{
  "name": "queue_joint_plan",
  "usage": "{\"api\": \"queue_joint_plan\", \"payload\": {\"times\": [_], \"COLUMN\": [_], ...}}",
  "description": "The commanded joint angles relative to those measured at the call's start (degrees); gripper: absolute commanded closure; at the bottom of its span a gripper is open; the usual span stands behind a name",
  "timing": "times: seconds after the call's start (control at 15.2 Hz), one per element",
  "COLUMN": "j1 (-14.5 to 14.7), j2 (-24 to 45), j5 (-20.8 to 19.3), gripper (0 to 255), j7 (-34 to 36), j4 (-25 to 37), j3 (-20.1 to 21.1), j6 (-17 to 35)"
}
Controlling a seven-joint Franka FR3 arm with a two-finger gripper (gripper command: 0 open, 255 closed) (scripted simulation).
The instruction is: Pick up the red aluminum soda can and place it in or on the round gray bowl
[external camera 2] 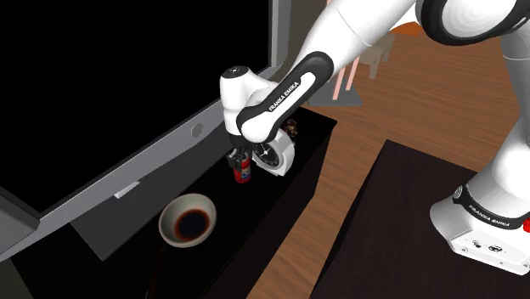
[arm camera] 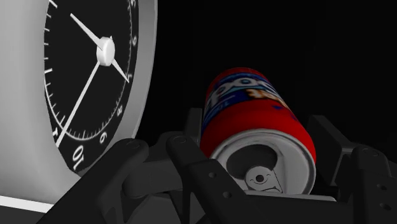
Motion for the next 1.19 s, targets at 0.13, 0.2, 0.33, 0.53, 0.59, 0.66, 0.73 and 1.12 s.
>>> {"api": "queue_joint_plan", "payload": {"times": [0.13,0.2,0.33,0.53,0.59,0.66,0.73,1.12], "j1": [-0.20,-0.26,-0.37,-0.52,-0.57,-0.62,-0.66,-0.93], "j2": [-2.50,-3.08,-4.25,-5.96,-6.51,-7.06,-7.60,-10.69], "j5": [0.30,0.38,0.53,0.78,0.86,0.94,1.03,1.54], "gripper": [255,255,255,255,255,255,255,255], "j7": [-0.14,-0.19,-0.28,-0.42,-0.47,-0.52,-0.57,-0.86], "j4": [-0.64,-0.74,-0.94,-1.16,-1.20,-1.24,-1.26,-1.11], "j3": [0.31,0.38,0.52,0.73,0.80,0.87,0.94,1.31], "j6": [-1.85,-2.33,-3.30,-4.78,-5.29,-5.80,-6.32,-9.54]}}
